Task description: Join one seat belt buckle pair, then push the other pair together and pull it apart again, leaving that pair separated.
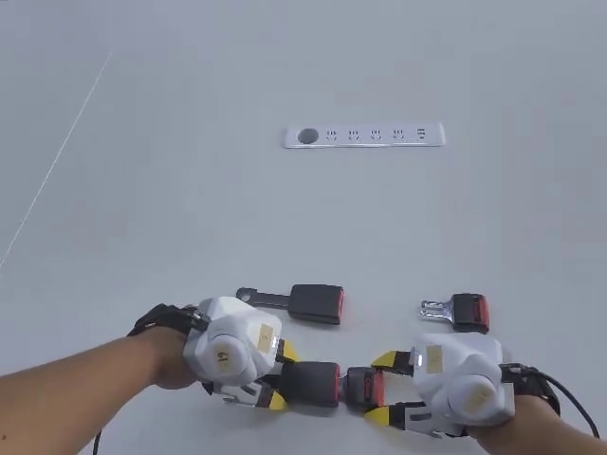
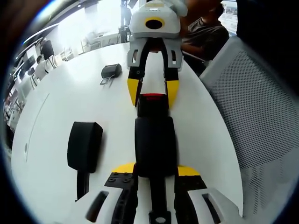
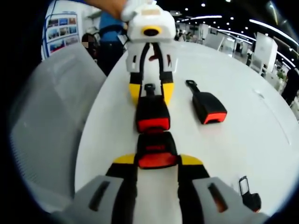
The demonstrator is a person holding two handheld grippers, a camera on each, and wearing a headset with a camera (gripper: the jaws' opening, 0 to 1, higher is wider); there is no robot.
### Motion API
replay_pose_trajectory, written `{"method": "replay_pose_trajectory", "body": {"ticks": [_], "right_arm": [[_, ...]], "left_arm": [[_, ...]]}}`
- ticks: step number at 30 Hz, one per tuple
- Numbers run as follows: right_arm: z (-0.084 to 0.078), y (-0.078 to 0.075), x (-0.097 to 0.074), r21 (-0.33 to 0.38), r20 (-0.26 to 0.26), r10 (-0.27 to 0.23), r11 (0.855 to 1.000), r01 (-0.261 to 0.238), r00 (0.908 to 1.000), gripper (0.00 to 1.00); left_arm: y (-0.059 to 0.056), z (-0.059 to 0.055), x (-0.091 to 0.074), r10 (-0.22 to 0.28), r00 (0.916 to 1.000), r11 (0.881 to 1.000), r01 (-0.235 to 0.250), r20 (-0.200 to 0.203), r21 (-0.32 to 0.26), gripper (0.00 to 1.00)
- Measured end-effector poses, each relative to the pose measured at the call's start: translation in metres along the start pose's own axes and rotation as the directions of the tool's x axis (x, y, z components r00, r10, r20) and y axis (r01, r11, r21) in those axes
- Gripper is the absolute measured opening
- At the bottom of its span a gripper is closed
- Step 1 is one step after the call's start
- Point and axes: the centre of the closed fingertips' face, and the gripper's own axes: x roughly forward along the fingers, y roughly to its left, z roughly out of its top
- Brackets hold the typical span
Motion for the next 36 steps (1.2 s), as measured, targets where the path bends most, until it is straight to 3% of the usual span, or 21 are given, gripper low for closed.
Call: {"method": "replay_pose_trajectory", "body": {"ticks": [8,20,22,24,25,27,31,36], "right_arm": [[0.0,0.001,0.0,0.014,0.018,-0.009,1.0,0.009,0.9998,0.33],[0.002,0.0,0.002,0.029,-0.025,-0.017,0.999,0.018,0.9995,0.36],[-0.001,-0.001,0.002,0.072,-0.046,-0.029,0.997,0.033,0.9985,0.43],[0.008,-0.004,0.001,0.116,0.003,-0.054,0.992,0.053,0.9985,0.59],[0.014,-0.008,-0.002,0.112,0.03,-0.076,0.991,0.072,0.9967,0.63],[0.017,-0.009,-0.006,0.119,0.033,-0.085,0.99,0.081,0.9958,0.68],[0.022,-0.006,-0.013,0.113,0.046,-0.096,0.989,0.09,0.9943,0.7],[0.018,-0.002,-0.025,0.108,0.041,-0.11,0.989,0.105,0.9931,0.7]], "left_arm": [[0.001,-0.002,0.001,0.0,1.0,1.0,0.0,-0.002,0.005,0.3],[0.0,0.0,0.003,0.017,0.9985,1.0,-0.016,-0.052,0.021,0.32],[0.0,0.0,0.002,0.035,0.9973,0.999,-0.035,-0.064,0.005,0.33],[-0.01,0.001,0.004,0.013,0.9979,1.0,-0.012,-0.063,0.006,0.46],[-0.012,-0.001,0.005,0.02,0.9968,1.0,-0.02,-0.077,0.001,0.53],[-0.013,-0.004,0.004,0.046,0.9936,0.998,-0.049,-0.103,-0.026,0.64],[-0.016,0.009,-0.005,0.082,0.9959,0.992,-0.085,-0.038,-0.098,0.72],[-0.012,0.014,-0.025,0.124,0.9923,0.986,-0.122,0.005,-0.118,0.77]]}}
